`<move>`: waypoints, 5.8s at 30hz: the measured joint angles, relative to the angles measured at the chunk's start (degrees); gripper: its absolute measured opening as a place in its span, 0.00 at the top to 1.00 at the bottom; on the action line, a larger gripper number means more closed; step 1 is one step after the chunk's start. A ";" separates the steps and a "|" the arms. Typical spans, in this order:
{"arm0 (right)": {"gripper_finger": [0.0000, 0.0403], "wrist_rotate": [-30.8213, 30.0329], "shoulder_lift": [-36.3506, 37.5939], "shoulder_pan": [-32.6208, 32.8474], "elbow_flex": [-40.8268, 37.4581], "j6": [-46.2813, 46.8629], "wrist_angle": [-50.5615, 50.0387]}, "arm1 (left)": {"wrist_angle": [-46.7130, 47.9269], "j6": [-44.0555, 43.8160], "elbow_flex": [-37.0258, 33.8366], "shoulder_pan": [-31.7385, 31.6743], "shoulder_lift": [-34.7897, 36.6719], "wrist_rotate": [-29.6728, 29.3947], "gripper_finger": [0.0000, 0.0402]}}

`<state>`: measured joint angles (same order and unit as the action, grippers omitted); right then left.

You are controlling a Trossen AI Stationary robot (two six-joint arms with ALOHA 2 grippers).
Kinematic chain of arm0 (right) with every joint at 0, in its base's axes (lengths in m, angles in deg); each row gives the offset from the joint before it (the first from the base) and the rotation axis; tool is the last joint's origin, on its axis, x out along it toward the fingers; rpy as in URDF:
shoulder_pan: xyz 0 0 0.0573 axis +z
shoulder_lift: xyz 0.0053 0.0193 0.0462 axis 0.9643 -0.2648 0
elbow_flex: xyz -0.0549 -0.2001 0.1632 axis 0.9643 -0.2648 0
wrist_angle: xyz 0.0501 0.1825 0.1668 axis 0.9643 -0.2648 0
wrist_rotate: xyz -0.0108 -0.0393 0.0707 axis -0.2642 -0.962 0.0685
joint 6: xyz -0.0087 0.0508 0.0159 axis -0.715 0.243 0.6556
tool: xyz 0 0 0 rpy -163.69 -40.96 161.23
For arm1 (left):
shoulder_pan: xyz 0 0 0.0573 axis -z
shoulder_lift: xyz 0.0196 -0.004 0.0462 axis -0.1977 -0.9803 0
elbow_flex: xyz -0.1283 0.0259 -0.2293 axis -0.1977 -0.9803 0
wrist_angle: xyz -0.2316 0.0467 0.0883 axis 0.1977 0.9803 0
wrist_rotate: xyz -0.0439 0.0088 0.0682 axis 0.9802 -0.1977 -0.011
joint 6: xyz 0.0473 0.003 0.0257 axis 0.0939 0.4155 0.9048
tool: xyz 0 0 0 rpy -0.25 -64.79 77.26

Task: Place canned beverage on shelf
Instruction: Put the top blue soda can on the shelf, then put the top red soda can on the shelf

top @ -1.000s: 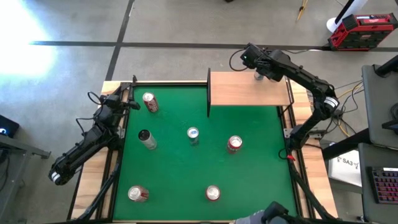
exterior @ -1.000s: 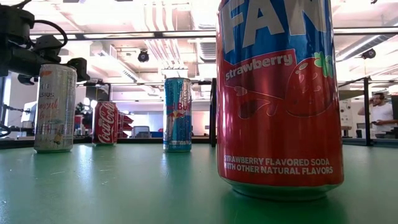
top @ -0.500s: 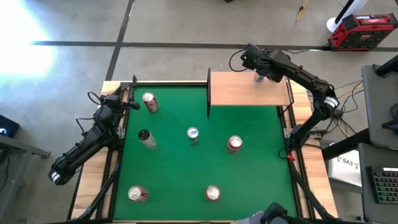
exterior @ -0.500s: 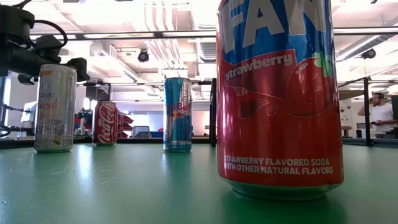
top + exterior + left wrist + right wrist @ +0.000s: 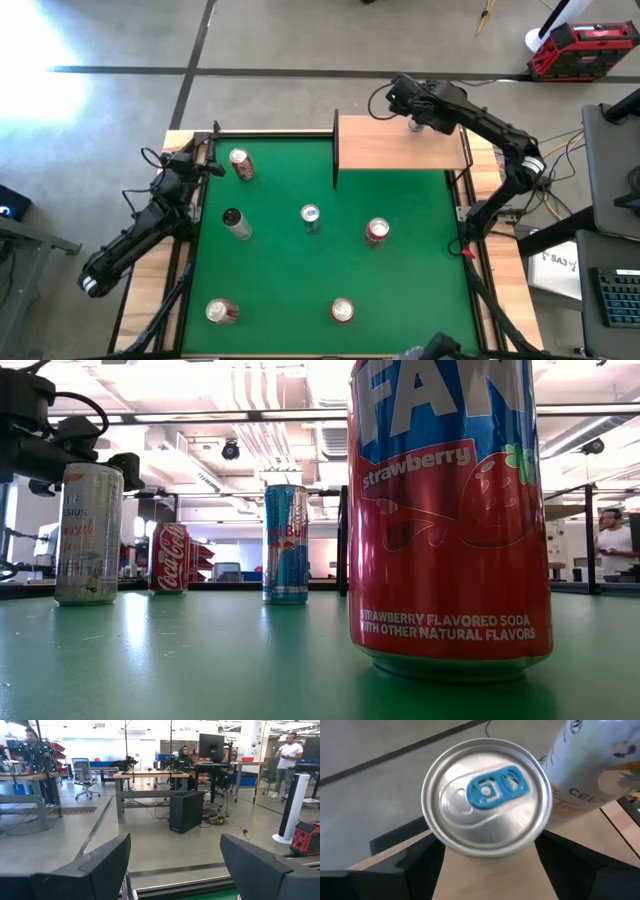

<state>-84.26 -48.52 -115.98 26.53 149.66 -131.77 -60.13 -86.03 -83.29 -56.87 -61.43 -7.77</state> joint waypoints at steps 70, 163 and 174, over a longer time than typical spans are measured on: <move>0.08 13.23 -2.38 60.58 -18.89 30.84 11.21 | 0.00 0.00 0.01 0.00 -0.04 0.00 0.27; 0.23 3.97 -12.76 6.34 16.41 2.82 -3.56 | -0.01 -0.01 0.00 0.00 0.00 0.00 0.27; 0.22 4.20 -12.76 4.20 16.41 1.04 -0.74 | -0.01 -0.01 0.00 0.02 0.00 0.00 0.27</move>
<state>-80.07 -61.27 -111.77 42.95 150.70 -132.50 -60.14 -86.04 -83.28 -56.85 -61.43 -7.77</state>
